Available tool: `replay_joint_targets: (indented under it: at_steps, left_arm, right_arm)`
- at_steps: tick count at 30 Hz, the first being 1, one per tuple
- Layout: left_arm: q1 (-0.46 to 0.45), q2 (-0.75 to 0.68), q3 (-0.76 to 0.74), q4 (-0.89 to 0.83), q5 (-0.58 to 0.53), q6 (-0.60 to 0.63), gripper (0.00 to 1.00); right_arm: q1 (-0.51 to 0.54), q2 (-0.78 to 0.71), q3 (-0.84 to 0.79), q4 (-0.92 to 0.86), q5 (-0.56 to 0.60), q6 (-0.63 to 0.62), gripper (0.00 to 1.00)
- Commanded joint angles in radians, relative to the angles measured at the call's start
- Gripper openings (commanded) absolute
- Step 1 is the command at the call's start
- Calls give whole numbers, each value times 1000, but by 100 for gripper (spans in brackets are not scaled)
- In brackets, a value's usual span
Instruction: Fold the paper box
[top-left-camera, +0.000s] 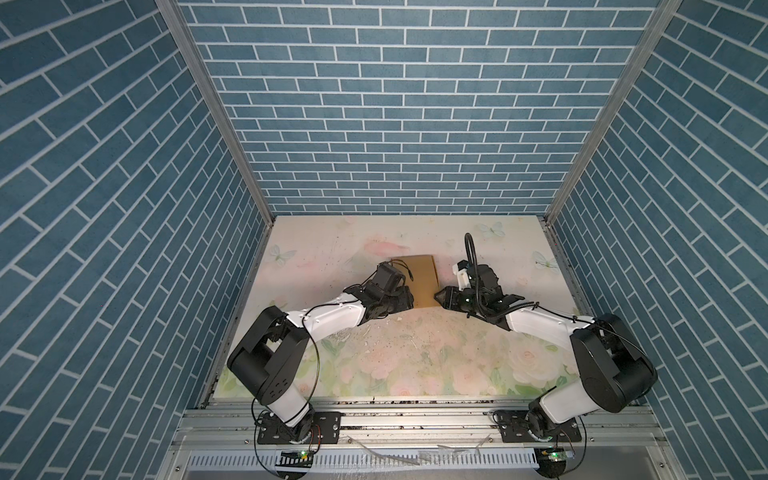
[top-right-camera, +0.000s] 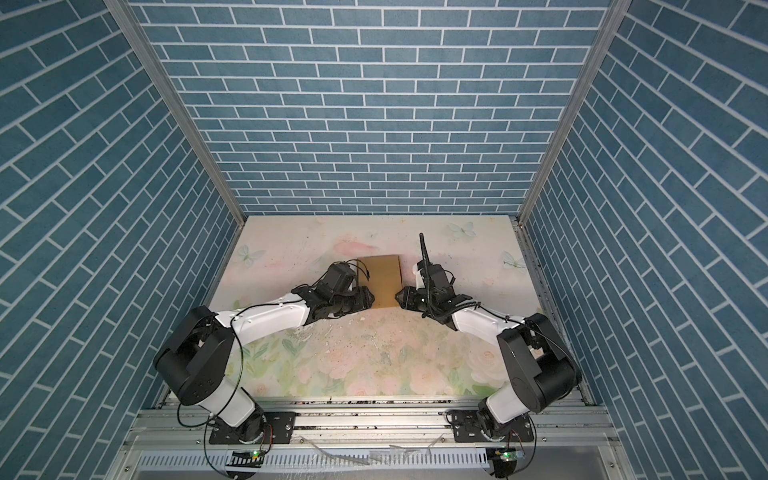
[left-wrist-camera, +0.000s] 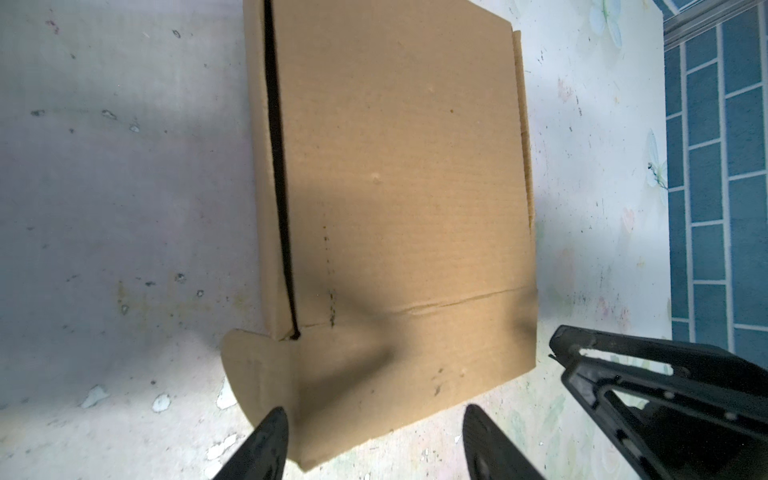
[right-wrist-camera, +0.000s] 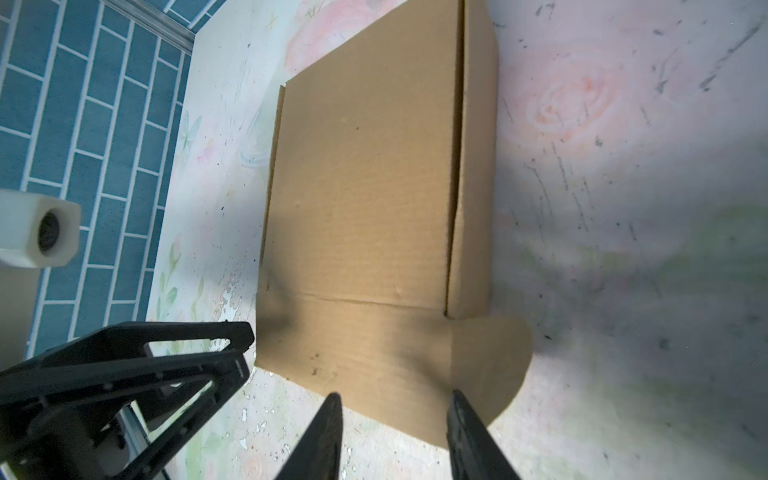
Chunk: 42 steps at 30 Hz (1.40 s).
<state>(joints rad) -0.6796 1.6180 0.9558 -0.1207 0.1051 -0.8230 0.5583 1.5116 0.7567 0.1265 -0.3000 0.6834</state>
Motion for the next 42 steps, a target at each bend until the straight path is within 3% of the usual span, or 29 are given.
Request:
replay_joint_targets:
  at_steps: [1, 12, 22, 34, 42]
  left_arm:
    - [-4, -47, 1, -50, -25, 2, 69]
    - [-4, -90, -95, -7, -20, -58, 69]
    - [-5, -167, -193, 42, -41, -127, 69]
    - [-5, -238, -232, 52, -69, -142, 70]
    - [-3, -257, -245, 55, -70, -139, 71]
  right_arm:
    - [-1, -49, 10, -44, 53, -4, 43]
    - [-17, -73, -103, 100, 31, 108, 45]
    - [16, -174, -303, 357, 140, 447, 55]
    - [132, -53, -345, 678, 254, 805, 58]
    - [200, 19, -334, 727, 320, 895, 59]
